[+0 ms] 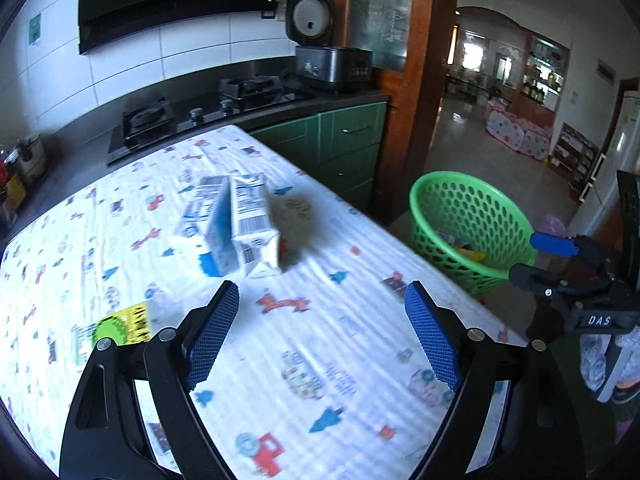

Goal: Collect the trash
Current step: 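Return both tools to the table toward the milk cartons and juice bottle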

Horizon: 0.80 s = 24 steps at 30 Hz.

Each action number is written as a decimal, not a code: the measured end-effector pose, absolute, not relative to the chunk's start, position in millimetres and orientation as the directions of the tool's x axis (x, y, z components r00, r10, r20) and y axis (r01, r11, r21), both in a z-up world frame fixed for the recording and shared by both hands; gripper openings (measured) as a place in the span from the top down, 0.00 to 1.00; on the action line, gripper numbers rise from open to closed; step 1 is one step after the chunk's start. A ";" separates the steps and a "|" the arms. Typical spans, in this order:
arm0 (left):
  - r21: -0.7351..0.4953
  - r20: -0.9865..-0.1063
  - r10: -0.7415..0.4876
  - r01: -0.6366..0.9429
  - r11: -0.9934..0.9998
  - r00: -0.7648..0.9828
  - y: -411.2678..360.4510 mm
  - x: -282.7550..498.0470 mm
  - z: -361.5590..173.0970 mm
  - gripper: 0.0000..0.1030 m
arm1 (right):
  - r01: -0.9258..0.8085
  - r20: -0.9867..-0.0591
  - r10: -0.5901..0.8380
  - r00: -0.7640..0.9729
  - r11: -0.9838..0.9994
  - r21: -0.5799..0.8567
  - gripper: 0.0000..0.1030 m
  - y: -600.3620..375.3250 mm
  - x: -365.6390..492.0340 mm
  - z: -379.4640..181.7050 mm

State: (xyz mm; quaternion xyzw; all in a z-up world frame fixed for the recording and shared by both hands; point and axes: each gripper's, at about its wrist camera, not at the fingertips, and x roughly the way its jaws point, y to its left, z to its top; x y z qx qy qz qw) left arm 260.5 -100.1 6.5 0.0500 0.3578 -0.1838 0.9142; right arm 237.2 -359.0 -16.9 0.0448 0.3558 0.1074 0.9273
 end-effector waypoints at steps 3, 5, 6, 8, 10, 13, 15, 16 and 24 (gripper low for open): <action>-0.023 -0.669 -0.275 0.351 0.936 0.690 -78.5 252.7 7.8 0.19 | -0.188 -0.650 0.242 0.720 0.970 0.153 0.17 -344.0 238.8 -14.0; -0.014 -0.666 -0.261 0.338 0.941 0.698 -65.2 248.5 9.0 0.19 | -0.202 -0.651 0.248 0.717 0.968 0.146 0.17 -332.4 241.5 -12.2; -0.008 -0.665 -0.251 0.330 0.944 0.703 -57.8 246.3 9.6 0.19 | -0.210 -0.652 0.254 0.715 0.967 0.146 0.17 -327.6 242.9 -12.0; 0.002 -0.662 -0.234 0.314 0.949 0.712 -45.0 242.9 11.2 0.19 | -0.221 -0.653 0.256 0.713 0.966 0.138 0.17 -317.0 245.3 -10.8; 0.011 -0.660 -0.212 0.292 0.956 0.721 -29.6 240.0 13.5 0.19 | -0.236 -0.656 0.267 0.706 0.962 0.137 0.17 -307.2 248.9 -8.8; 0.033 -0.657 -0.179 0.266 0.964 0.732 -6.7 234.9 16.3 0.19 | -0.262 -0.658 0.279 0.699 0.957 0.128 0.17 -289.7 252.9 -5.2; 0.057 -0.656 -0.153 0.250 0.966 0.739 8.9 232.7 16.9 0.19 | -0.278 -0.660 0.287 0.695 0.953 0.122 0.17 -279.4 255.5 -2.8; 0.067 -0.656 -0.142 0.244 0.967 0.741 15.5 231.4 16.6 0.19 | -0.285 -0.660 0.291 0.693 0.951 0.120 0.17 -275.8 256.5 -1.7; 0.122 -0.711 -0.102 0.266 0.956 0.695 53.4 239.4 -8.4 0.19 | -0.321 -0.683 0.326 0.654 0.937 0.140 0.17 -244.0 278.2 1.9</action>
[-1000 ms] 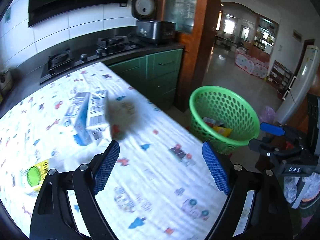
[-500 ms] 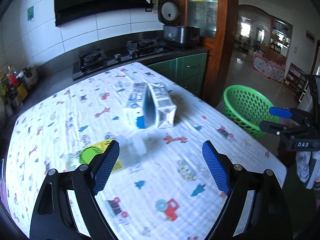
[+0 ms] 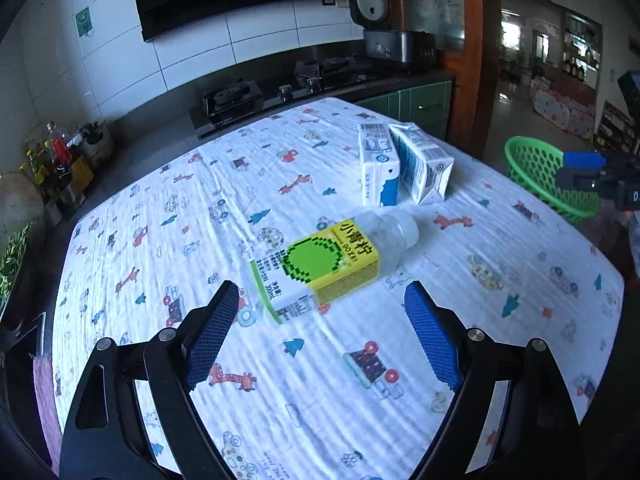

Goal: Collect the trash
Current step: 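Return both tools to the table toward the milk cartons and juice bottle, then grasp a white milk carton with the right tool while the left tool grasps the juice bottle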

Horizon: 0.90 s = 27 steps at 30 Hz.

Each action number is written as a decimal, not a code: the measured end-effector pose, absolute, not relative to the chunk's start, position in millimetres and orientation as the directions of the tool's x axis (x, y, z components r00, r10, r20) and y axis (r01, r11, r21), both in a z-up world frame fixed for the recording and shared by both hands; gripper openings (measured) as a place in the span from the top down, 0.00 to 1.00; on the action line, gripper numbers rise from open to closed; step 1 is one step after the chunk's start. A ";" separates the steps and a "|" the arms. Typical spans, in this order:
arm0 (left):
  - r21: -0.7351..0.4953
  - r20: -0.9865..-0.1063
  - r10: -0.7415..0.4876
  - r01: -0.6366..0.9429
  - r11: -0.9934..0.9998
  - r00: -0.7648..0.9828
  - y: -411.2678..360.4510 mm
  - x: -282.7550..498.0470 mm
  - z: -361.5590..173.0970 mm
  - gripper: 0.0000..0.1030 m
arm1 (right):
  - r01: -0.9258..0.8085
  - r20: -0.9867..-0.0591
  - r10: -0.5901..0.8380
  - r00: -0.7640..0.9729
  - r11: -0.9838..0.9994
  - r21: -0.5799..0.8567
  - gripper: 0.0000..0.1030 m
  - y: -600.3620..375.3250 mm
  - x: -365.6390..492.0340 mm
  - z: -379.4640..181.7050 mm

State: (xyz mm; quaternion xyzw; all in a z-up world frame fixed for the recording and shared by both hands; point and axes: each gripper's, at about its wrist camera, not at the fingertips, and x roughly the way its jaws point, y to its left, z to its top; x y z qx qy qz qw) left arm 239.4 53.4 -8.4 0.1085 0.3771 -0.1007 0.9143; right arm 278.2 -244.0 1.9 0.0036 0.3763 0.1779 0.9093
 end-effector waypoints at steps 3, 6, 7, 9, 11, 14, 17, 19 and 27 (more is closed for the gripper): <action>0.151 -0.728 -0.101 0.303 0.941 0.678 55.3 248.0 -16.5 0.19 | -0.324 -0.694 0.335 0.637 0.934 0.153 0.17 -235.6 287.3 2.0; 0.188 -0.740 -0.107 0.358 0.915 0.664 51.6 260.2 -21.6 0.19 | -0.320 -0.707 0.340 0.620 0.932 0.167 0.17 -229.0 297.8 2.9; 0.199 -0.743 -0.113 0.380 0.903 0.660 50.2 264.7 -23.6 0.19 | -0.319 -0.712 0.340 0.614 0.932 0.170 0.17 -227.5 300.5 3.1; 0.210 -0.757 -0.131 0.429 0.879 0.640 46.2 273.7 -28.1 0.18 | -0.313 -0.724 0.336 0.602 0.934 0.172 0.17 -223.9 308.5 4.0; 0.231 -0.767 -0.135 0.467 0.854 0.627 43.3 282.9 -34.8 0.16 | -0.308 -0.732 0.326 0.599 0.937 0.165 0.17 -221.0 314.9 5.4; 0.228 -0.785 -0.153 0.509 0.830 0.600 41.0 298.5 -43.0 0.16 | -0.306 -0.744 0.328 0.583 0.936 0.173 0.17 -218.3 323.6 6.1; 0.237 -0.798 -0.173 0.564 0.791 0.577 37.9 311.8 -49.6 0.16 | -0.307 -0.759 0.320 0.568 0.937 0.165 0.17 -213.7 333.0 5.9; 0.223 -0.812 -0.195 0.600 0.768 0.551 36.7 318.8 -53.2 0.15 | -0.305 -0.767 0.321 0.556 0.937 0.171 0.17 -211.4 339.8 5.4; 0.160 -0.840 -0.272 0.693 0.703 0.470 28.8 337.7 -68.8 0.14 | -0.284 -0.801 0.338 0.494 0.934 0.218 0.17 -192.2 385.7 1.8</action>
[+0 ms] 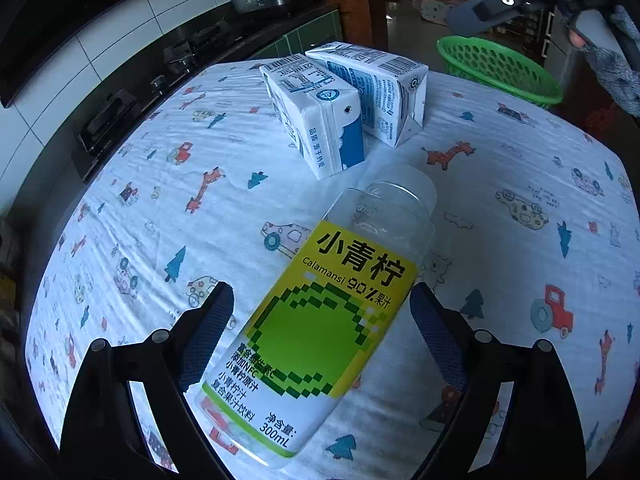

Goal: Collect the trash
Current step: 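Grasp a white milk carton with the right tool while the left tool grasps the juice bottle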

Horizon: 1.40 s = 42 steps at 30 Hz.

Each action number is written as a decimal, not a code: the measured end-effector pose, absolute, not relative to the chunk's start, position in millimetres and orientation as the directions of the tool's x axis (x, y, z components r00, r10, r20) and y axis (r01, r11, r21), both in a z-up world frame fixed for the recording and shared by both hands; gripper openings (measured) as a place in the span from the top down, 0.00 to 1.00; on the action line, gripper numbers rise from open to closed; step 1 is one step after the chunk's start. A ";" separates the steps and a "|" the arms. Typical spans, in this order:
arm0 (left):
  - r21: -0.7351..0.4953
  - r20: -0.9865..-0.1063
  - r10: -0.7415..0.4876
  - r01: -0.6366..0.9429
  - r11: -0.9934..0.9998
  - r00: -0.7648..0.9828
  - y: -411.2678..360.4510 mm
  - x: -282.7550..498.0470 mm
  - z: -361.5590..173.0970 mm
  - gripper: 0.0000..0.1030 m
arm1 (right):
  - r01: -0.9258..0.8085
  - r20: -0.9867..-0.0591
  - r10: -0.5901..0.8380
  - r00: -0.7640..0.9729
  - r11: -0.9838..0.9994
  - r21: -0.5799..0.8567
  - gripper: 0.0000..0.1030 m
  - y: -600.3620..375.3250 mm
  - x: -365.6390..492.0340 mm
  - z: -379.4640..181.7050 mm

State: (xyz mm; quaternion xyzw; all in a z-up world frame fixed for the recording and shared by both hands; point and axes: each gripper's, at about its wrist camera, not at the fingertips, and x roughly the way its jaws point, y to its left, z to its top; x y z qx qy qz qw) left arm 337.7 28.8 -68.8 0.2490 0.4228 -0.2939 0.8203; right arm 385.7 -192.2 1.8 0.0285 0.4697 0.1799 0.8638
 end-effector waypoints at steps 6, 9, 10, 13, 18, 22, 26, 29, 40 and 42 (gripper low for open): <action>0.093 -0.843 -0.317 0.699 0.709 0.434 28.1 341.7 -73.8 0.22 | -0.245 -0.823 0.324 0.467 0.942 0.231 0.19 -175.1 423.2 -3.7; 0.060 -0.844 -0.327 0.680 0.731 0.426 30.8 340.4 -71.8 0.27 | -0.230 -0.838 0.300 0.456 0.949 0.215 0.24 -167.2 437.9 -8.5; 0.055 -0.845 -0.327 0.676 0.735 0.424 30.9 340.3 -71.2 0.29 | -0.225 -0.842 0.292 0.453 0.952 0.208 0.24 -165.3 442.1 -10.4; 0.034 -0.849 -0.331 0.668 0.744 0.412 29.4 335.9 -68.6 0.36 | -0.207 -0.859 0.266 0.438 0.959 0.192 0.29 -161.0 454.9 -18.8; -0.022 -0.855 -0.356 0.659 0.752 0.377 24.2 330.5 -64.7 0.40 | -0.167 -0.882 0.246 0.402 0.967 0.193 0.37 -159.9 469.3 -32.0; -0.010 -0.857 -0.348 0.663 0.749 0.380 17.2 331.9 -63.3 0.40 | -0.151 -0.901 0.230 0.369 0.971 0.186 0.42 -158.0 476.7 -42.6; -0.008 -0.857 -0.344 0.656 0.754 0.384 12.5 336.2 -63.4 0.40 | -0.145 -0.912 0.225 0.344 0.972 0.185 0.51 -155.7 481.2 -52.2; 0.023 -0.861 -0.321 0.661 0.750 0.394 8.6 335.5 -66.5 0.40 | -0.144 -0.913 0.235 0.334 0.970 0.196 0.60 -156.1 479.3 -56.2; 0.058 -0.847 -0.273 0.590 0.805 0.456 2.0 322.5 -65.2 0.44 | -0.189 -0.875 0.268 0.403 0.960 0.206 0.64 -187.3 440.2 -33.4; 0.032 -0.845 -0.285 0.576 0.817 0.452 0.5 318.5 -63.8 0.44 | -0.190 -0.868 0.270 0.417 0.960 0.207 0.64 -201.0 428.0 -28.6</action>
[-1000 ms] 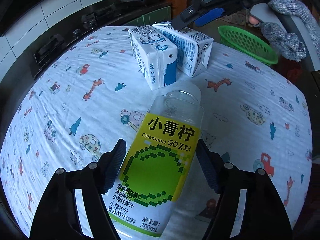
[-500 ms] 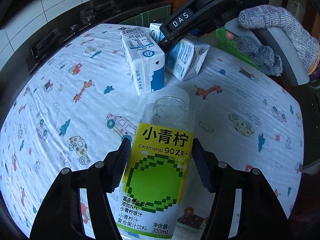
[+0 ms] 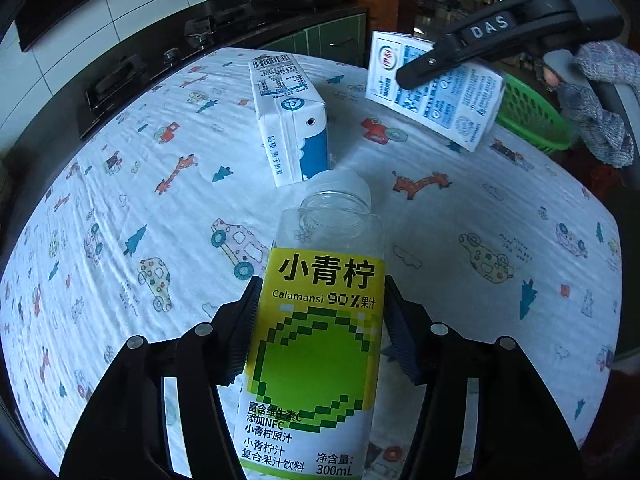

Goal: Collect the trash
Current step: 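Grasp a white milk carton with the right tool while the left tool grasps the juice bottle, then drop the milk carton and juice bottle into the wastebasket from both tools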

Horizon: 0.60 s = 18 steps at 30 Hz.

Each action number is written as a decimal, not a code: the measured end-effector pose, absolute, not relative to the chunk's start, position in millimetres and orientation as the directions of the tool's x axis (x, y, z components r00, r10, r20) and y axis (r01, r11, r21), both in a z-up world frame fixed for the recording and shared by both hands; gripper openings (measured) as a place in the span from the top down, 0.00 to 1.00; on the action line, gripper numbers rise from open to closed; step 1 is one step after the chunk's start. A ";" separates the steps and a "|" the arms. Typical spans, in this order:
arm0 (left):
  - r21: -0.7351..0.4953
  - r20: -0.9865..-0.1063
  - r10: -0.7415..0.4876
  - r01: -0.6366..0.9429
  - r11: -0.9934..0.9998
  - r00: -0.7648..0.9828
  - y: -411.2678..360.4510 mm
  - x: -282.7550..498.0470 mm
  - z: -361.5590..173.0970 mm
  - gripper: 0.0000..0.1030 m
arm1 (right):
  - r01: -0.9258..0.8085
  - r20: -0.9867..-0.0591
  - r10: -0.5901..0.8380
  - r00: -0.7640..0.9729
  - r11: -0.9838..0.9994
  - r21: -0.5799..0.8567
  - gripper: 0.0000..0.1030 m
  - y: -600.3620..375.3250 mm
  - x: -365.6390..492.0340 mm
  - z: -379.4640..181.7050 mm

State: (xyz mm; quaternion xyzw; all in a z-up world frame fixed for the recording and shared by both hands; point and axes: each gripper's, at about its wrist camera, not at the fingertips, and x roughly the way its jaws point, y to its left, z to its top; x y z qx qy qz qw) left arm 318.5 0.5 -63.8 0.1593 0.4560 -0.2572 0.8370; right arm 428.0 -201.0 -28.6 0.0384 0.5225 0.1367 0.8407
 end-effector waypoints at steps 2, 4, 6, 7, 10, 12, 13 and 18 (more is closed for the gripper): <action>0.006 -0.839 -0.304 0.567 0.824 0.451 -2.7 311.9 -60.6 0.44 | -0.184 -0.862 0.273 0.428 0.960 0.212 0.64 -215.6 416.7 -24.9; -0.013 -0.832 -0.319 0.559 0.829 0.454 -7.8 307.7 -56.6 0.45 | -0.173 -0.856 0.260 0.447 0.964 0.203 0.64 -232.6 406.0 -21.5; -0.033 -0.824 -0.339 0.560 0.828 0.453 -14.8 304.0 -51.8 0.45 | -0.155 -0.853 0.246 0.461 0.968 0.196 0.64 -251.7 395.8 -19.6; -0.035 -0.819 -0.346 0.561 0.827 0.458 -19.7 301.3 -48.1 0.45 | -0.141 -0.851 0.240 0.467 0.970 0.196 0.64 -264.2 391.0 -19.3; -0.040 -0.801 -0.367 0.570 0.820 0.472 -34.8 295.8 -37.8 0.45 | -0.095 -0.850 0.206 0.485 0.979 0.183 0.64 -301.0 380.4 -20.0; -0.059 -0.792 -0.386 0.570 0.819 0.472 -44.2 295.9 -32.0 0.45 | -0.062 -0.849 0.175 0.499 0.984 0.167 0.64 -325.0 374.9 -21.6; -0.071 -0.786 -0.399 0.571 0.818 0.472 -50.1 295.9 -28.7 0.45 | -0.038 -0.848 0.155 0.507 0.987 0.158 0.64 -341.2 372.1 -22.9; -0.103 -0.761 -0.443 0.587 0.803 0.473 -81.2 295.5 -15.7 0.45 | 0.049 -0.850 0.083 0.521 0.991 0.127 0.64 -406.9 361.7 -33.8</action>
